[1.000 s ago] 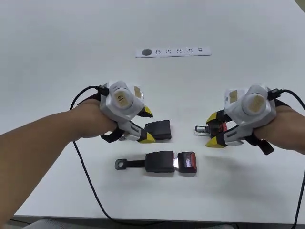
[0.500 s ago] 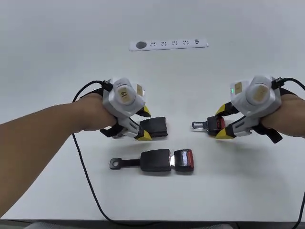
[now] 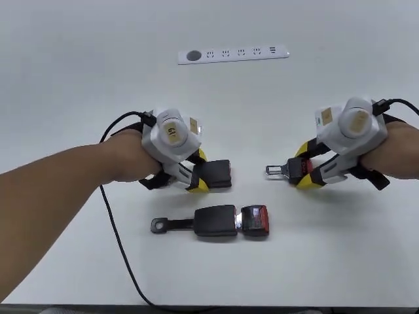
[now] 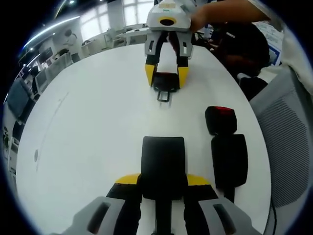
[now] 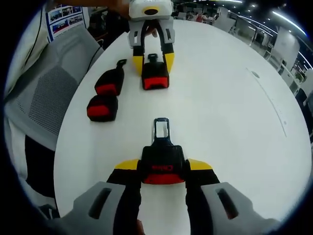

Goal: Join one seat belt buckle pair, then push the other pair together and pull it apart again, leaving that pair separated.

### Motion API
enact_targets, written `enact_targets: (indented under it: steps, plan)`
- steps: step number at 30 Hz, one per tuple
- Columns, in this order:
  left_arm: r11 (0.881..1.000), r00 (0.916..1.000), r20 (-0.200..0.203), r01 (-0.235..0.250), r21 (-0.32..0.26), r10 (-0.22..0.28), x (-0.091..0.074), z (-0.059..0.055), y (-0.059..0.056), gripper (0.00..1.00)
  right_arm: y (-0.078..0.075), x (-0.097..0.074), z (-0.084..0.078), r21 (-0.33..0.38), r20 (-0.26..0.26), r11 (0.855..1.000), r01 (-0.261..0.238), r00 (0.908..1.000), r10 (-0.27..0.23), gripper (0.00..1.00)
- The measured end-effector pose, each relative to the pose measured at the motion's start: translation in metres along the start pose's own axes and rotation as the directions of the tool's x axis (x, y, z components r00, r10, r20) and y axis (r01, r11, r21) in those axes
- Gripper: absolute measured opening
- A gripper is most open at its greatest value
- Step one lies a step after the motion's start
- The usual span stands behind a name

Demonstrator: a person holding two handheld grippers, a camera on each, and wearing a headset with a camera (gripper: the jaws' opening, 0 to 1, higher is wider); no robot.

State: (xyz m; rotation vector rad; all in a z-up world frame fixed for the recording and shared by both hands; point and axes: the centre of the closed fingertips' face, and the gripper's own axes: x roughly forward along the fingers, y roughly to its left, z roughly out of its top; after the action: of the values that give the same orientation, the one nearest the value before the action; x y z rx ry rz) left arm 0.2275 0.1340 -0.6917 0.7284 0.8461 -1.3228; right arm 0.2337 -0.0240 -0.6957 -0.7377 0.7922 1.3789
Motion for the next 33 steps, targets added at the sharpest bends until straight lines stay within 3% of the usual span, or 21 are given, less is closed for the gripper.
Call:
enact_targets:
  steps: [5, 13, 29, 33]
  plan:
    - [1.000, 0.9999, 0.013, -0.002, 0.008, 0.002, 0.001, -0.001, 0.001, 0.33, 0.000, 0.001, 0.000, -0.008, 0.007, 1.000, -0.008, 0.9999, 0.008, 0.34]
    - [1.000, 0.9999, 0.010, 0.002, 0.017, -0.002, 0.003, -0.004, 0.003, 0.33, 0.001, 0.005, 0.004, -0.006, -0.025, 1.000, 0.003, 0.9997, -0.003, 0.34]
    - [1.000, 1.0000, 0.010, -0.001, 0.016, 0.001, 0.003, -0.004, 0.003, 0.33, 0.009, 0.041, 0.059, -0.033, 0.028, 0.999, -0.004, 0.9996, 0.005, 0.34]
    - [1.000, 1.0000, 0.005, -0.001, 0.015, 0.001, 0.002, -0.003, 0.001, 0.33, 0.008, 0.043, 0.062, -0.025, 0.018, 1.000, 0.000, 0.9998, 0.001, 0.34]
